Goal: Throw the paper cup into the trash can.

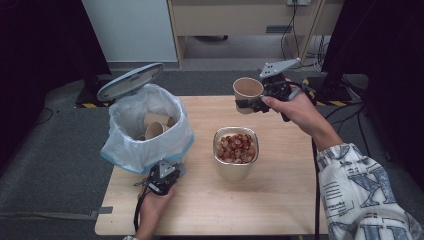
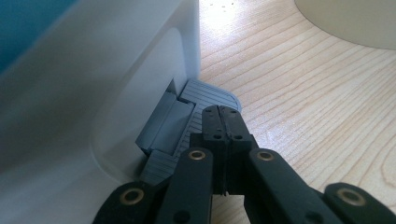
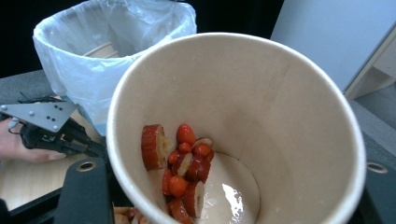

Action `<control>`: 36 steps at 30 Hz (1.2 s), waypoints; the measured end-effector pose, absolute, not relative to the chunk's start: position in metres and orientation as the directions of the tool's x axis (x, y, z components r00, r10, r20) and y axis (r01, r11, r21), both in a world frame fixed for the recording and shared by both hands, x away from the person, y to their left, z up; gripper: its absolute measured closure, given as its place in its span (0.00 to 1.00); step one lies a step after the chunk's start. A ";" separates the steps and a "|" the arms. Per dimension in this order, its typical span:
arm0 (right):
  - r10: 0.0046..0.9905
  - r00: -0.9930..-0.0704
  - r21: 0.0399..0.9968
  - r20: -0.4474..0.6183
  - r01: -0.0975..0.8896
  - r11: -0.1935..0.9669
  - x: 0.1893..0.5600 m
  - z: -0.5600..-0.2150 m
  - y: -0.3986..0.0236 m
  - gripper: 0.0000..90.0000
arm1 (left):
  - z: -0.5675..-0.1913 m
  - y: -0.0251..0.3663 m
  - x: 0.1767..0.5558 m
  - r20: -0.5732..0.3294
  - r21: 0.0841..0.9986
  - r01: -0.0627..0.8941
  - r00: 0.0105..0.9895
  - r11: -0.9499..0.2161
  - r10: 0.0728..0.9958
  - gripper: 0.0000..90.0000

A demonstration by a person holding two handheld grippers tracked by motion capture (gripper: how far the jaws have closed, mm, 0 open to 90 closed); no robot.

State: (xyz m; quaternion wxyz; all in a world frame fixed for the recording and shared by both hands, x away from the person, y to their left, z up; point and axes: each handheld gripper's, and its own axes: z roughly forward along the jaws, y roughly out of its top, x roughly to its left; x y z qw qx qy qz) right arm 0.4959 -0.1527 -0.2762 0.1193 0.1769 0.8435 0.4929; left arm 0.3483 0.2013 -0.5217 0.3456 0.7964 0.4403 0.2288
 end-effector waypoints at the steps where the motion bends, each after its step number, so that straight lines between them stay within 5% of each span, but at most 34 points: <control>1: 0.413 -0.910 0.873 -0.027 0.180 0.453 0.496 -0.276 -0.150 0.35 | -0.522 0.201 0.348 0.059 0.752 0.544 0.507 -0.373 0.860 0.99; 36: 0.328 -0.941 0.875 0.082 0.226 0.428 0.494 -0.276 -0.064 0.35 | -0.522 0.202 0.349 0.058 0.752 0.544 0.509 -0.372 0.859 0.99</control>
